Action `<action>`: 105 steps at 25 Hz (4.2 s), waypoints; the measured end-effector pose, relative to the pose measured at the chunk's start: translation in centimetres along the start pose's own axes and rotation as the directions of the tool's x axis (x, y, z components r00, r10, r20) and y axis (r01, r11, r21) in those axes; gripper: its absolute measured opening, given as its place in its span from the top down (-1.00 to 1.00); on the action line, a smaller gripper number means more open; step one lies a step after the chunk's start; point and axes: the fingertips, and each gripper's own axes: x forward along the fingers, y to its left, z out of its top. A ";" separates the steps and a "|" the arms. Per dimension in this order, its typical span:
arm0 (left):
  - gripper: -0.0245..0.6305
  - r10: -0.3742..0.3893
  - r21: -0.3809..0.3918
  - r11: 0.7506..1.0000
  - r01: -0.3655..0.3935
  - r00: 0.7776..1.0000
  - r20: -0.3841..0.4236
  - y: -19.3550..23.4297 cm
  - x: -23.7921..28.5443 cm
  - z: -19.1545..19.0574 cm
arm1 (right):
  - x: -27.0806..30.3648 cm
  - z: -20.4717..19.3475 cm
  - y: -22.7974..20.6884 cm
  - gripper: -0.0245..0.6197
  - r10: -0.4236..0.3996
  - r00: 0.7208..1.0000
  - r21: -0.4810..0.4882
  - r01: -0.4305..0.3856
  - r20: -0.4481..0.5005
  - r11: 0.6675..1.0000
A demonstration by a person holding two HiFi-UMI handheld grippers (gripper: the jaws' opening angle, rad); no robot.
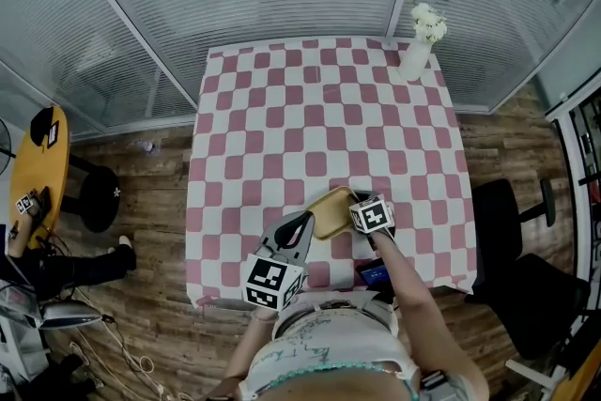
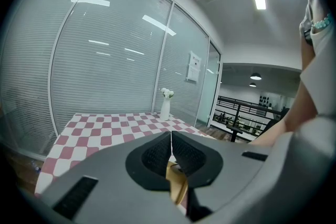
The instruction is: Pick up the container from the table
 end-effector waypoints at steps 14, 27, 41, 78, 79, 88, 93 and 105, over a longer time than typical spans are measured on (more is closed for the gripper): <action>0.88 0.003 0.010 1.000 -0.003 1.000 -0.011 -0.6 -0.9 -0.7 | -1.7 0.7 0.6 0.88 0.004 1.000 0.033 -0.004 0.008 0.999; 0.87 0.028 0.015 1.000 -0.028 0.999 -0.039 -0.3 -2.0 -2.0 | -4.5 2.1 1.3 0.88 0.018 0.998 0.038 -0.020 0.066 0.999; 0.88 0.084 0.010 0.996 -0.083 0.994 -0.073 1.8 -2.7 -3.8 | -8.8 5.3 2.7 0.87 0.029 0.988 0.019 -0.032 0.155 0.999; 0.87 0.119 0.004 0.993 -0.119 0.988 -0.097 3.4 -2.9 -4.7 | -24.4 17.9 6.1 0.87 0.023 0.856 -0.081 0.023 0.517 0.996; 0.88 0.119 0.004 0.993 -0.119 0.988 -0.097 3.4 -2.9 -4.7 | -24.5 18.0 6.1 0.87 0.024 0.854 -0.083 0.022 0.519 0.996; 0.88 0.118 -0.001 0.993 -0.118 0.989 -0.085 3.1 -3.0 -4.4 | -26.4 18.7 6.9 0.87 0.049 0.821 -0.116 0.021 0.569 0.993; 0.88 0.118 0.001 0.993 -0.118 0.990 -0.071 3.0 -3.2 -4.1 | -28.4 19.2 7.6 0.87 0.058 0.775 -0.126 0.028 0.629 0.992; 0.88 0.113 0.003 0.994 -0.113 0.993 -0.030 2.2 -3.3 -2.7 | -32.9 20.4 8.6 0.87 0.049 0.675 -0.126 0.066 0.736 0.990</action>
